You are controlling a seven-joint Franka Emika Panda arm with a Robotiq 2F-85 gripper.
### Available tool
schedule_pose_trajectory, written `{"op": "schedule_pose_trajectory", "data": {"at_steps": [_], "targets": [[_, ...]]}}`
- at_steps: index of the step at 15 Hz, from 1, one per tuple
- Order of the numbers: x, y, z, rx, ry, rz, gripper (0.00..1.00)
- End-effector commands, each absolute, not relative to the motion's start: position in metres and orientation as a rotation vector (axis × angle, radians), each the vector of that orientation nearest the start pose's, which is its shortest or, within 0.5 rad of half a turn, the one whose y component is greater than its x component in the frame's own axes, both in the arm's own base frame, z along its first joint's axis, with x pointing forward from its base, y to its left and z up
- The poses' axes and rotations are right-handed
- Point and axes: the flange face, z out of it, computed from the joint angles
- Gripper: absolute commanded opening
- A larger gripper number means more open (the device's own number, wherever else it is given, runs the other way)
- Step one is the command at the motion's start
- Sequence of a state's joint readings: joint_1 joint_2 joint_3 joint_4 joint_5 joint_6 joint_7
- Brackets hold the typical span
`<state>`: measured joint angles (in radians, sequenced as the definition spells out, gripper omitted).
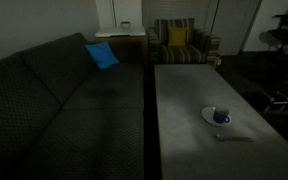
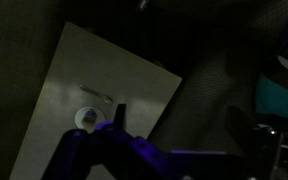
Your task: Put the spoon in the mug, take it out and put it back on the table
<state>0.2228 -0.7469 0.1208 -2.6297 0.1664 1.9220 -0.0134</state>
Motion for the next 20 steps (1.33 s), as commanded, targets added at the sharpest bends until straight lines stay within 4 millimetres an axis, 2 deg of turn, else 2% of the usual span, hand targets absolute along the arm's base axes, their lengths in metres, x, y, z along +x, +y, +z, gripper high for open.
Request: {"op": "schedule_pose_trajectory", "data": {"at_steps": [1,16,20], "targets": [[0.307,0.123,0.477,-3.033,-0.415,-0.039,1.0],[0.306,0.126,0.476,-3.034,-0.45,-0.016,1.0],[0.319,0.119,0.465,-3.107,-0.436,0.05,1.0]]}}
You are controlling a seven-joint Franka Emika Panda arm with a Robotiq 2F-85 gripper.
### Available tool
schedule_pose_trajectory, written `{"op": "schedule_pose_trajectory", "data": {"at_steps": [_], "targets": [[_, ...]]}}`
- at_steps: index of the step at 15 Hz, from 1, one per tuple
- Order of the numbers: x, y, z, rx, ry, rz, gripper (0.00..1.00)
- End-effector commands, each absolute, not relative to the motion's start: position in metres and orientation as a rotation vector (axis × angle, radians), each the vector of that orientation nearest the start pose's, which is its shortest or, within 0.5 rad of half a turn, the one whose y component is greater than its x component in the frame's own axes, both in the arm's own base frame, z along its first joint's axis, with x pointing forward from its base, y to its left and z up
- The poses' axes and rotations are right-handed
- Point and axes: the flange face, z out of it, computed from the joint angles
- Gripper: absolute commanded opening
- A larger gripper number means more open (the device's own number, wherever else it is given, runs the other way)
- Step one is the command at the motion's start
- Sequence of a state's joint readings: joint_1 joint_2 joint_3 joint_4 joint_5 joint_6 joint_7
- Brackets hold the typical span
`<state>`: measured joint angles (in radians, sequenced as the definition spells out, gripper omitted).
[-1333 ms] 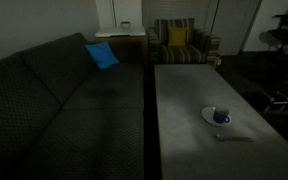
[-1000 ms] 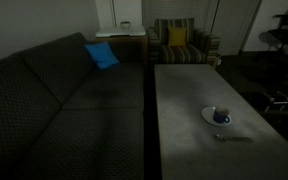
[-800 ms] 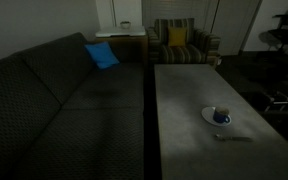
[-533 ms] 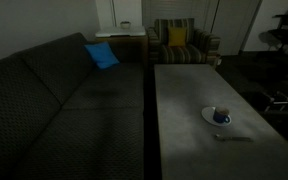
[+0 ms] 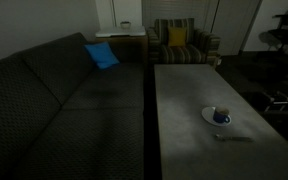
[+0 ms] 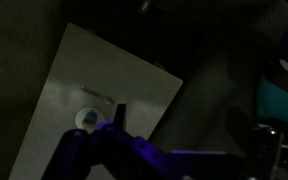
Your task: Put the spoon in the mug, take it out and put it back on the table
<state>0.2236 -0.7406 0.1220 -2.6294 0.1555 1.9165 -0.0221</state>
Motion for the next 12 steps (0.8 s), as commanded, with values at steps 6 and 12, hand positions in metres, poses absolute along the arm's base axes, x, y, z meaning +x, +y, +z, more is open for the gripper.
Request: {"op": "schedule_pose_trajectory", "data": {"at_steps": [6,12], "targets": [[0.356,0.095,0.437,-3.294,-0.428,0.111,1.0],[0.349,0.095,0.435,-3.268,-0.487,0.104,1.0]]}}
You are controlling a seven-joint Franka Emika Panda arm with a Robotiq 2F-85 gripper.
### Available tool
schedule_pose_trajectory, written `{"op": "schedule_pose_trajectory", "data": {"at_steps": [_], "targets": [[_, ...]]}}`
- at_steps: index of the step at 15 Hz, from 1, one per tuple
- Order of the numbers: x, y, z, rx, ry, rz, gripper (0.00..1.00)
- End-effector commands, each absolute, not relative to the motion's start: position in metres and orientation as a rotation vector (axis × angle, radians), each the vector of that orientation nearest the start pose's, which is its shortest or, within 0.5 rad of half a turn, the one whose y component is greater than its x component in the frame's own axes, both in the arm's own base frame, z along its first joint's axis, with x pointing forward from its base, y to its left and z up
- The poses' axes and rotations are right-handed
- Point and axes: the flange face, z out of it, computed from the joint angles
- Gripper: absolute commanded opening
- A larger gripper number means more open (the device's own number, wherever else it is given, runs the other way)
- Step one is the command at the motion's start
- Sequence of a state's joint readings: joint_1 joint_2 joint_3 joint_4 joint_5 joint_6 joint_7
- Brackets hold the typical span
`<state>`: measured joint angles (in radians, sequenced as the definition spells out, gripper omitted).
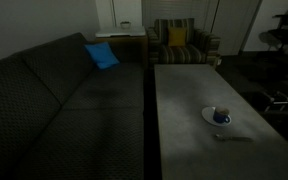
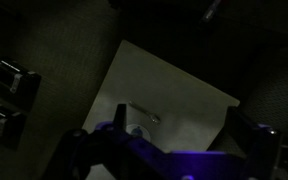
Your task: Put the spoon in the mug, take it out and put it back on the table
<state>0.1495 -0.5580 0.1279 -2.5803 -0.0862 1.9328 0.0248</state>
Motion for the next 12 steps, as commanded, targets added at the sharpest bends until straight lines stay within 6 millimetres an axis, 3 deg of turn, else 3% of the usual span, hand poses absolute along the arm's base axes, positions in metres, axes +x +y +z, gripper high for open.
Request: {"op": "schedule_pose_trajectory", "data": {"at_steps": [1,7,12], "targets": [[0.351,0.094,0.435,-3.256,-0.517,0.096,1.0],[0.386,0.062,0.422,-3.131,-0.868,-0.119,1.0],[0.412,0.044,0.386,-2.958,-1.224,0.021,1.0]]}}
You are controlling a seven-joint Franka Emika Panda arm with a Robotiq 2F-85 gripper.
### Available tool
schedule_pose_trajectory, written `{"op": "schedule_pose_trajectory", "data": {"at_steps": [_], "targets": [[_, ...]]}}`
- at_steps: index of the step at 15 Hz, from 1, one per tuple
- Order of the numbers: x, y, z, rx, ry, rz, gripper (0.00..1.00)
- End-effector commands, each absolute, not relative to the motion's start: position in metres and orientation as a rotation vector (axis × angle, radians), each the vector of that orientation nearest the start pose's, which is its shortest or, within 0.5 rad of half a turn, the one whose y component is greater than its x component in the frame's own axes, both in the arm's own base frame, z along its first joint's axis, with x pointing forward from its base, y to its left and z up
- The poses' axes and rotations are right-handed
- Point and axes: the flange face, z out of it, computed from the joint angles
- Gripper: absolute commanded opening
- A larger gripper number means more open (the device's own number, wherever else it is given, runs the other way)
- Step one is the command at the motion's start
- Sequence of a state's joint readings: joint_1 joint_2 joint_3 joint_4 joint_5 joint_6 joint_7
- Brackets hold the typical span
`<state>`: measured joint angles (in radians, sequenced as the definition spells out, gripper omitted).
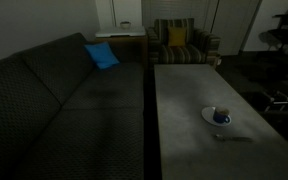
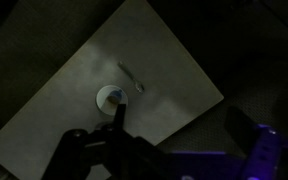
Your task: Put the spoon in the mug, take it out and put it back on the table
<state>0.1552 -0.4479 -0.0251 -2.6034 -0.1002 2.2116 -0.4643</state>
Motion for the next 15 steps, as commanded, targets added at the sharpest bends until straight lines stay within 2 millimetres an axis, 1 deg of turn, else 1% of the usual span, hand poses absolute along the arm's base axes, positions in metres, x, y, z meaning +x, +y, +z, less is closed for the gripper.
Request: {"op": "schedule_pose_trajectory", "data": {"at_steps": [1,2,3,5,7,8,10,11,13,15], "targets": [[0.397,0.046,0.401,-3.02,-1.101,-0.036,1.0],[0.399,0.044,0.395,-3.009,-1.112,-0.011,1.0],[0.399,0.044,0.394,-3.011,-1.106,-0.007,1.0],[0.399,0.045,0.398,-3.014,-1.106,-0.024,1.0],[0.386,0.058,0.399,-3.047,-1.173,-0.033,1.0],[0.385,0.062,0.397,-3.052,-1.203,-0.024,1.0],[0.388,0.066,0.387,-3.042,-1.304,-0.008,1.0],[0.39,0.064,0.38,-3.037,-1.379,0.005,1.0],[0.397,0.056,0.367,-3.02,-1.474,0.01,1.0],[0.409,0.046,0.353,-2.999,-1.542,0.01,1.0]]}}
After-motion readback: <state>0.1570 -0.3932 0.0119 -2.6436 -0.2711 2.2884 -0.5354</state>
